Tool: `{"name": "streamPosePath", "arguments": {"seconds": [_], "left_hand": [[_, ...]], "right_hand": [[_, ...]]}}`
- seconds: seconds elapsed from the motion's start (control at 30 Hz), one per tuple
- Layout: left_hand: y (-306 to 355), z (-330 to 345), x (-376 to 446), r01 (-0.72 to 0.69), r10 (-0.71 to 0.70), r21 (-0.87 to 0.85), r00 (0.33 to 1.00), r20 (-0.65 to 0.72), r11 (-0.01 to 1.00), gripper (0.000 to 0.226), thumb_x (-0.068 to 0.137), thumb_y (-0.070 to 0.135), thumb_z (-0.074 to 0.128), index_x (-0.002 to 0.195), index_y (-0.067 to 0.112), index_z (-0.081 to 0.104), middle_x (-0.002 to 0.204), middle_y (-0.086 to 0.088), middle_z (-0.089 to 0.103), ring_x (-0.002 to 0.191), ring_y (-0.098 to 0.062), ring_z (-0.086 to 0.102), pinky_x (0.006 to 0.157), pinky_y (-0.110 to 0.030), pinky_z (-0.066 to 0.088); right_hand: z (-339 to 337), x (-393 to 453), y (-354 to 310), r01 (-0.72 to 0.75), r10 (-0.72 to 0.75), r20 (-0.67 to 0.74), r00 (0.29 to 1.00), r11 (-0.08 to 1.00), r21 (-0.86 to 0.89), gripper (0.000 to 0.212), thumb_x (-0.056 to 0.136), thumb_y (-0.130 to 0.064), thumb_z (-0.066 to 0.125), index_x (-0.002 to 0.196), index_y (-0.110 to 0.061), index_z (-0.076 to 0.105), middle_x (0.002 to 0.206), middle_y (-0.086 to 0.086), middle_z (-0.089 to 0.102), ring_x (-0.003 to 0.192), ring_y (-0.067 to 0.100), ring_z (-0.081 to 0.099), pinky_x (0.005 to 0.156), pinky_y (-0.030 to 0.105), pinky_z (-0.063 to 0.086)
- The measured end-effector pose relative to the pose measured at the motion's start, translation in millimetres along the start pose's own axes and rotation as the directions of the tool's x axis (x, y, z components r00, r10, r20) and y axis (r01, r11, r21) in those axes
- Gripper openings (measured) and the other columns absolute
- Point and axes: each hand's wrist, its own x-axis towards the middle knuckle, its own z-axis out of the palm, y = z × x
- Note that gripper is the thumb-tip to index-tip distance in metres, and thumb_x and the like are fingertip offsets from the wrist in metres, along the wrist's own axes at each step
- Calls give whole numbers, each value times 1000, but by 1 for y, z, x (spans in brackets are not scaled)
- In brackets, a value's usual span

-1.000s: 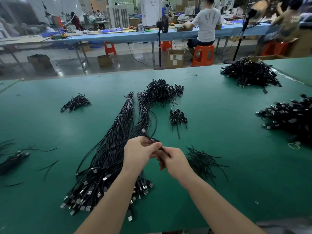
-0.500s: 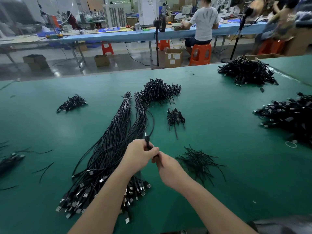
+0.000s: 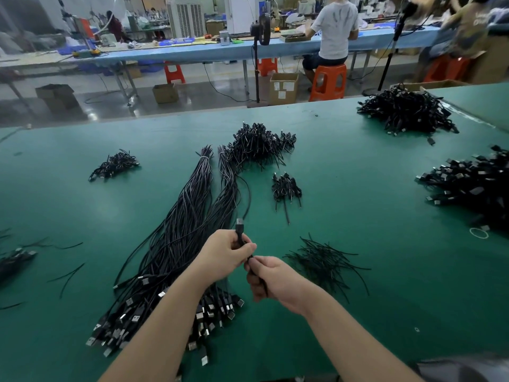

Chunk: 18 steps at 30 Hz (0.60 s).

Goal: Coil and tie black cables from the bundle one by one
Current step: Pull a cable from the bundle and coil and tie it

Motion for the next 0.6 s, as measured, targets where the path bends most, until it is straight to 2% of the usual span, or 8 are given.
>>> {"name": "streamPosePath", "arguments": {"seconds": [0.13,0.23,0.3,0.33,0.43,0.5,0.57,0.6], "left_hand": [[-4,8,5,109,-109,-70,994,8,992,12,92,29,72,93,16,69,61,6,64,54,-11,51,58,-31,44],[-2,11,7,148,-166,-89,951,-261,985,58,92,43,69,142,23,47,86,4,67,71,-6,60,65,-20,46],[4,13,4,-28,66,83,865,-498,996,49,95,34,66,139,17,52,83,7,63,72,-3,59,66,-12,45],[10,15,3,-134,219,203,844,-489,970,37,96,28,65,132,16,60,82,9,62,71,-3,58,66,-11,46],[29,35,7,-355,456,506,886,-87,786,20,100,20,60,115,20,73,96,3,61,74,-15,60,69,-28,52],[36,54,15,-404,351,667,910,222,625,27,100,14,56,117,28,71,108,0,55,77,-23,60,67,-33,49],[39,69,25,-421,191,744,906,379,519,46,93,-1,53,125,30,65,113,-3,49,78,-27,60,66,-36,48],[39,75,30,-429,152,751,899,412,502,54,90,-7,52,127,29,63,114,-4,48,79,-28,61,66,-38,49]], "right_hand": [[9,15,22,14,-71,-268,961,978,-209,30,109,-26,33,84,-15,46,66,-3,39,53,13,41,56,32,44],[7,20,40,-42,-187,-416,890,874,-483,35,108,-31,31,77,-19,40,69,-3,43,60,15,39,60,33,36],[3,21,54,-50,-305,-410,860,747,-663,37,108,-32,28,73,-23,34,65,-6,43,55,12,37,53,28,30],[3,21,60,-30,-369,-377,850,679,-733,36,108,-32,28,73,-24,33,64,-7,41,53,11,36,50,26,26],[5,23,73,17,-478,-226,849,452,-892,28,106,-28,31,85,-19,47,74,-4,52,60,17,47,56,27,28],[2,26,74,-57,-427,-173,888,271,-961,29,104,-20,32,102,-13,59,96,5,64,84,25,60,65,32,33],[-1,28,74,-85,-314,-114,942,105,-991,31,102,-12,32,112,-10,61,108,9,66,94,29,61,65,36,37],[0,31,77,-104,-285,-149,947,167,-980,31,102,-11,33,115,-10,61,109,9,66,94,30,61,64,37,41]]}}
